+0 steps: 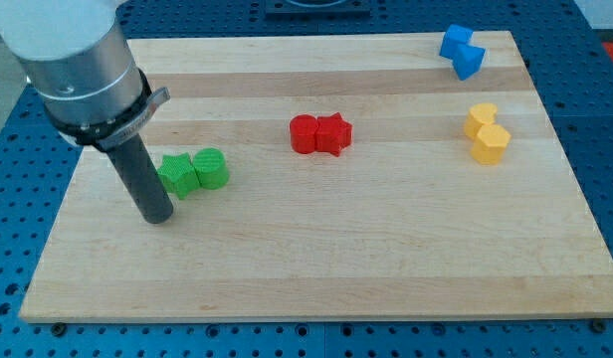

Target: Separate the green star from the green circle

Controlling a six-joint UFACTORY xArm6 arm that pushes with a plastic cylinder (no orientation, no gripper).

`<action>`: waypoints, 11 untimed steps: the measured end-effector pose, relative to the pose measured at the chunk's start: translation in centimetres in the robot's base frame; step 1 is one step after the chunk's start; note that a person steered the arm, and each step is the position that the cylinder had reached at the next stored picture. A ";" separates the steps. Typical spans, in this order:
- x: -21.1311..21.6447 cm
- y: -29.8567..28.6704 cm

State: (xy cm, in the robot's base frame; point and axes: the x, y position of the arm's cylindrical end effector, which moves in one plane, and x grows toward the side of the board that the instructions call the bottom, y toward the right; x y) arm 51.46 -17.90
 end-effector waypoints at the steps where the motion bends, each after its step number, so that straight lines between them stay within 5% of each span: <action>1: -0.5 1.2; 4: -5.4 0.5; 6: -7.1 -5.0; 11: -11.3 -0.8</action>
